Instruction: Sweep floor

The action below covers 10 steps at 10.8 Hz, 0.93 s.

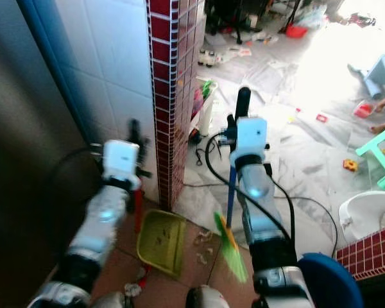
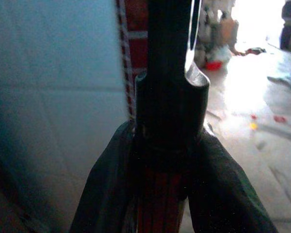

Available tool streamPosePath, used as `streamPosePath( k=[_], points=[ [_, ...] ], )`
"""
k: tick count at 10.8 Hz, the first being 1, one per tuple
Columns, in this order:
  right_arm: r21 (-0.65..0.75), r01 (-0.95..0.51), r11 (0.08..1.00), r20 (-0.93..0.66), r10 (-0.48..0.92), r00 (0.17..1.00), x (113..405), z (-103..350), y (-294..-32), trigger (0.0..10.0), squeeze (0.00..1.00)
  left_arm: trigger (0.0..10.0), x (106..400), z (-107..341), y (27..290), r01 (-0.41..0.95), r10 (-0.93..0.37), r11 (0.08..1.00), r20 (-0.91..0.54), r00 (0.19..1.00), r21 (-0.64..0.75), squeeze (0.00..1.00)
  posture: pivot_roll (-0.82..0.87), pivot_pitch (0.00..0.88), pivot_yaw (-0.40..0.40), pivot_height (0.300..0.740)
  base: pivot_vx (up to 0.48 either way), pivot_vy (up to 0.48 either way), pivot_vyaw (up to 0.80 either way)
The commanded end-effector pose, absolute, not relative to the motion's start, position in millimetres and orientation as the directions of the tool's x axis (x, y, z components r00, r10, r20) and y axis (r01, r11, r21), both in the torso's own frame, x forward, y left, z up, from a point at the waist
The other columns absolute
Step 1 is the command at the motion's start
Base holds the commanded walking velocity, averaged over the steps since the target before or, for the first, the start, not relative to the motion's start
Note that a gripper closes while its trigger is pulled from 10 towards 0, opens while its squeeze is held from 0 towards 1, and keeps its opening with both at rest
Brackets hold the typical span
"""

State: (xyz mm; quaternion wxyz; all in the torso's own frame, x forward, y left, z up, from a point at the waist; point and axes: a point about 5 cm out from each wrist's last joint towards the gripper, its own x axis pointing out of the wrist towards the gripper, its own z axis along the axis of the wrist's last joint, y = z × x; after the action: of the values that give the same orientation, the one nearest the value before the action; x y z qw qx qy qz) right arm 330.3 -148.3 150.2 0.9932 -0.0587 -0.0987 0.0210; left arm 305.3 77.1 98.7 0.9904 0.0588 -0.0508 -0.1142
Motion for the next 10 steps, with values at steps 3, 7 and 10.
streamPosePath(
  k=[3, 7, 10],
  points=[
    [-0.14, -0.025, 0.99, 0.236, 0.058, 0.97, 332, 162, -149, 10.0, 0.0, 10.0, 311, 98, 54, 0.251, -0.258, 0.965, 0.099, 0.961, 0.071, 0.0, -0.07, 0.098, -0.066, 0.74, 0.0, 0.0, 0.0],
    [-0.126, -0.058, 0.99, 0.218, 0.084, 0.972, 332, 158, -142, 10.0, 0.0, 10.0, 311, 83, 53, 0.233, -0.236, 0.97, 0.045, 0.971, 0.065, 0.0, -0.08, 0.092, -0.072, 0.74, 0.0, 0.0, 0.0],
    [-0.054, -0.176, 0.983, 0.146, 0.182, 0.972, 336, 159, -126, 10.0, 0.0, 10.0, 314, 77, 54, 0.217, -0.219, 0.974, 0.023, 0.976, 0.058, 0.0, -0.08, 0.077, -0.072, 0.74, 0.0, 0.0, 0.0]
  ],
)
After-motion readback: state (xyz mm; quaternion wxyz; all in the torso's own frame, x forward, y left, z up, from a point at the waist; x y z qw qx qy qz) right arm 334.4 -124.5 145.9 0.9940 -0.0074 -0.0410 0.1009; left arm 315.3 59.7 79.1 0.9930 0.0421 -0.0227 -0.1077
